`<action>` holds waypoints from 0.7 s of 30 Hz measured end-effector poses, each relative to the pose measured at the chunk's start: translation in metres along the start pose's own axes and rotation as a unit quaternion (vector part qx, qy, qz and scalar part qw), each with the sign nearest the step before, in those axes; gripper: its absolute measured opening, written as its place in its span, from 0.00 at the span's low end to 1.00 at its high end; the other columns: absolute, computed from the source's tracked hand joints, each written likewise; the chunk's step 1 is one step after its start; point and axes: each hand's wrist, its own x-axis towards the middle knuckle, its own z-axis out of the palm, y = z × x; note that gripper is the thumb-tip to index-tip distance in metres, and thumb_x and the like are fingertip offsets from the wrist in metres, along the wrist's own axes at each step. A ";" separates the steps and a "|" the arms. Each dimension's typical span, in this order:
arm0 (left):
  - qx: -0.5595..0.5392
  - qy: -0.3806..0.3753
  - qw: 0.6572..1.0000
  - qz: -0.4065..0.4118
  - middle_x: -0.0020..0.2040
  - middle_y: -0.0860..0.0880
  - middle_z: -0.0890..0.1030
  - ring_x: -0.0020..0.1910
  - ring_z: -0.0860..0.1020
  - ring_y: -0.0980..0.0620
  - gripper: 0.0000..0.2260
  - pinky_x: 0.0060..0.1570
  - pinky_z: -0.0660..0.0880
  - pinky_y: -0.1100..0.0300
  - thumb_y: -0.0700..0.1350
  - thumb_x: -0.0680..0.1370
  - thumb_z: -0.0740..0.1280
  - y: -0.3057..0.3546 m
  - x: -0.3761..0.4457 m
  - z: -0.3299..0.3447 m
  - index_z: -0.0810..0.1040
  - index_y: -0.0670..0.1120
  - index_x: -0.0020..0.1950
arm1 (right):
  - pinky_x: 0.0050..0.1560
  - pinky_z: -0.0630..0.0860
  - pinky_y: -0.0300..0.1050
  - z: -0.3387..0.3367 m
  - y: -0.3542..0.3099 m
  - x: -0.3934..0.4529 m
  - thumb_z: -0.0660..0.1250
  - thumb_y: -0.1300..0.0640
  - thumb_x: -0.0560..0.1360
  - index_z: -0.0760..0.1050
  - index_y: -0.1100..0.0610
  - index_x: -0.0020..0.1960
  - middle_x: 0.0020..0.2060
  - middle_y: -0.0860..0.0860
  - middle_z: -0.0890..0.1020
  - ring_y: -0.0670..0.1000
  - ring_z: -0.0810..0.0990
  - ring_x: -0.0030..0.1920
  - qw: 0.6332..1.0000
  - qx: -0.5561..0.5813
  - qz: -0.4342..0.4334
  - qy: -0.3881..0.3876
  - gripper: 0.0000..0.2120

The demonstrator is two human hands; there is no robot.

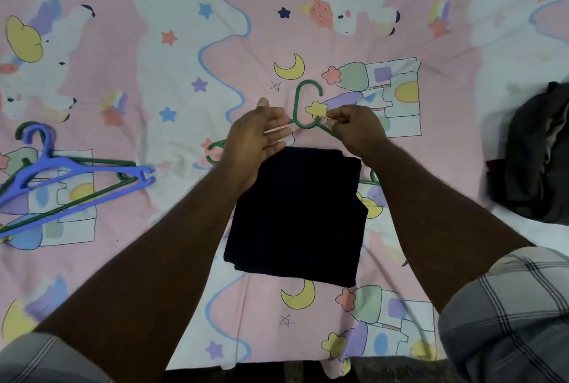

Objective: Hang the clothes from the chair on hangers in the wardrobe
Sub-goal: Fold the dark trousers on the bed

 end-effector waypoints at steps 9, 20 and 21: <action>0.201 -0.051 0.978 0.003 0.52 0.41 0.84 0.47 0.83 0.47 0.06 0.53 0.80 0.56 0.40 0.82 0.65 -0.016 -0.007 0.002 0.79 0.44 0.58 | 0.65 0.67 0.43 0.007 0.003 -0.077 0.68 0.49 0.79 0.77 0.50 0.68 0.66 0.49 0.79 0.50 0.75 0.67 0.990 -0.100 -0.075 -0.071 0.19; 0.207 -0.038 0.976 -0.056 0.49 0.43 0.86 0.51 0.85 0.45 0.10 0.52 0.79 0.57 0.42 0.83 0.63 -0.068 -0.037 -0.016 0.79 0.49 0.62 | 0.75 0.59 0.61 0.061 0.039 -0.129 0.59 0.58 0.81 0.75 0.56 0.70 0.75 0.55 0.69 0.60 0.60 0.78 0.949 -0.257 -0.147 -0.106 0.19; 0.201 -0.039 0.977 -0.062 0.49 0.43 0.86 0.52 0.85 0.45 0.10 0.54 0.79 0.55 0.43 0.83 0.64 -0.066 -0.036 -0.016 0.78 0.49 0.62 | 0.76 0.57 0.59 0.058 0.036 -0.128 0.59 0.57 0.81 0.74 0.55 0.71 0.76 0.54 0.68 0.59 0.58 0.78 0.956 -0.238 -0.136 -0.109 0.19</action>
